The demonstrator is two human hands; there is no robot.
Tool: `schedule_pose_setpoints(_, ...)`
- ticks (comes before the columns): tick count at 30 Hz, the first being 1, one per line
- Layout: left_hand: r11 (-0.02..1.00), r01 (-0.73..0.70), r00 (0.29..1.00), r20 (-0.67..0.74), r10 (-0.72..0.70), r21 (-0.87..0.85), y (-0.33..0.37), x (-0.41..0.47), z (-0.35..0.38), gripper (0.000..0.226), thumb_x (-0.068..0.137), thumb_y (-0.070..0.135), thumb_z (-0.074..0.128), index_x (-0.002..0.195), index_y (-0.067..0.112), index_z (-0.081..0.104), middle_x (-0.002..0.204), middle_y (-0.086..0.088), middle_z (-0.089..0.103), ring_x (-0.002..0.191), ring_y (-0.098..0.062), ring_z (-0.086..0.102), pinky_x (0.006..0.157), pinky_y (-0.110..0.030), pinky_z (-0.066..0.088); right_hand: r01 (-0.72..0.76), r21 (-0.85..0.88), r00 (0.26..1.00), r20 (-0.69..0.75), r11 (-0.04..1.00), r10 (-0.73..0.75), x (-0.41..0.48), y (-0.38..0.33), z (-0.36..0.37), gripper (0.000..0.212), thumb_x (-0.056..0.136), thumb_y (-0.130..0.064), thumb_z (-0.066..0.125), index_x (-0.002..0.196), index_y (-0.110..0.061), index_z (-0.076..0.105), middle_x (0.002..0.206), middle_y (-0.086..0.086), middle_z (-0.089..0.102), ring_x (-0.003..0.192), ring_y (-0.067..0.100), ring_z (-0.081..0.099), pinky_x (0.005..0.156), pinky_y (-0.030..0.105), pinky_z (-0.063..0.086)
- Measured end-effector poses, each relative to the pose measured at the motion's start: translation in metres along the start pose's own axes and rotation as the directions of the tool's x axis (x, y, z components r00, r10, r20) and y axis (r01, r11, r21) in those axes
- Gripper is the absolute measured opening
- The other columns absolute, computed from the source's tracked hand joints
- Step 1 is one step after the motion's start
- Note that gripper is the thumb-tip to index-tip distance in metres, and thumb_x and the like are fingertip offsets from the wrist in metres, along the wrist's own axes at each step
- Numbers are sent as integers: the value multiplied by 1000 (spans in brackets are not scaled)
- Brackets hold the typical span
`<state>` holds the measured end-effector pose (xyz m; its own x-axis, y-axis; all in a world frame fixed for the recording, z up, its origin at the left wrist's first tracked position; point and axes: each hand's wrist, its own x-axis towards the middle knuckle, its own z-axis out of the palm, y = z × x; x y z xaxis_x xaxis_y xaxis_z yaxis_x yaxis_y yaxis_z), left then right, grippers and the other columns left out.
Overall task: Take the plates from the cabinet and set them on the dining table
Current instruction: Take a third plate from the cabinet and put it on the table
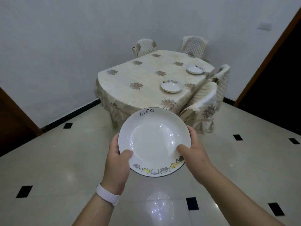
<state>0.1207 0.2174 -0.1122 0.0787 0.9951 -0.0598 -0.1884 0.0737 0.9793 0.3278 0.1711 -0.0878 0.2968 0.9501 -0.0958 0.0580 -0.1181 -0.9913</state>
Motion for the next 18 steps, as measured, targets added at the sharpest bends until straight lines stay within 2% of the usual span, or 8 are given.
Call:
schedule_pose_setpoints(2, 1000, -18, 1000, 4, 18, -8, 5, 27, -7, 61, 68, 6, 49, 113, 46, 61, 112, 8, 71, 99, -13, 67, 67, -22, 54, 11, 13, 1000, -6, 1000, -11, 24, -3, 13, 62, 66, -13, 51, 109, -58, 48, 94, -22, 68, 79, 0, 65, 58, 17, 51)
schedule_pose_setpoints(5, 1000, -20, 1000, 22, 21, -10, 5, 56, -10, 61, 69, 6, 49, 115, 44, 61, 110, 8, 71, 97, -14, 68, 66, -21, 54, 3, 7, 999, -35, 1000, -3, 52, -3, 20, 68, 65, -14, 51, 126, -43, 45, 101, -18, 67, 87, 2, 65, 62, 19, 51)
schedule_pose_setpoints(9, 1000, 6, 999, 37, -5, -8, 1, 88, -9, 60, 69, 7, 50, 118, 41, 59, 109, 6, 71, 95, -16, 69, 62, -23, 54, -12, -18, 999, -30, 1000, 11, 90, 4, 24, 73, 63, -14, 51, 131, -39, 46, 101, -17, 68, 88, 5, 66, 70, 29, 54)
schedule_pose_setpoints(11, 1000, 21, 1000, 16, -21, -2, -2, 107, -8, 60, 69, 7, 50, 118, 40, 60, 108, 6, 71, 94, -15, 69, 61, -22, 54, -22, -9, 999, -28, 1000, 22, 110, 8, 28, 72, 63, -14, 51, 129, -42, 47, 103, -16, 68, 88, 4, 65, 68, 25, 53)
schedule_pose_setpoints(15, 999, 47, 998, -29, -47, 26, -8, 145, -3, 60, 68, 8, 51, 119, 37, 59, 110, 6, 71, 96, -17, 68, 63, -23, 54, -50, 16, 999, 10, 999, 50, 156, 16, 31, 64, 64, -12, 51, 103, -63, 52, 96, -19, 69, 79, 5, 67, 58, 22, 53)
schedule_pose_setpoints(18, 998, 54, 996, -66, -52, 38, -7, 177, 3, 59, 68, 7, 51, 115, 40, 61, 107, 7, 72, 93, -15, 69, 60, -24, 54, -53, 37, 998, 35, 998, 51, 196, 19, 36, 64, 64, -11, 50, 106, -60, 52, 96, -19, 70, 81, 3, 66, 60, 20, 52)
